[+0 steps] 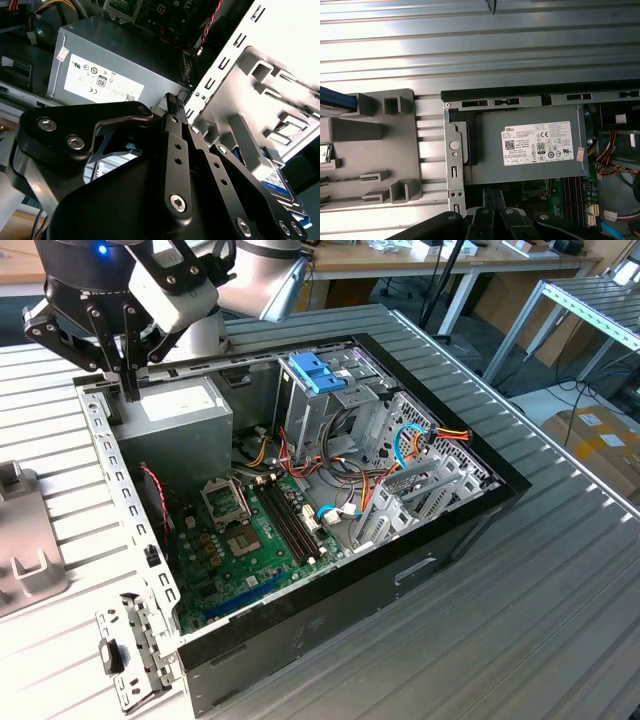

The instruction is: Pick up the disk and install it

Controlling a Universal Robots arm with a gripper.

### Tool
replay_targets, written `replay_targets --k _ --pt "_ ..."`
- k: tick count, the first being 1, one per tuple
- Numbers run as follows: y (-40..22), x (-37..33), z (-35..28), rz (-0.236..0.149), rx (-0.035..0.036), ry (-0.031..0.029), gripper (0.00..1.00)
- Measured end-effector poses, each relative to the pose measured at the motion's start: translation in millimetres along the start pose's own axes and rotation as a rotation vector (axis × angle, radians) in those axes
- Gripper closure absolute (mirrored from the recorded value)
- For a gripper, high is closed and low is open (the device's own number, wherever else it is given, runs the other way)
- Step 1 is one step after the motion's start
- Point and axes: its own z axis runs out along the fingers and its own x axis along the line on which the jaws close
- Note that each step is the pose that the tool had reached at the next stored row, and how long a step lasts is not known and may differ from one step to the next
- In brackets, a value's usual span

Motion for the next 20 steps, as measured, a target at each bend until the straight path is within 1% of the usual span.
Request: replay_targets --k 6,11,20 --pt "-0.3 4.0 -0.1 0.000 0.0000 0.0000 0.89" --pt "-0.7 9.0 -0.2 0.000 0.0000 0.0000 0.89" --pt "-1.2 15.8 -0.3 0.000 0.0000 -0.0001 0.89"
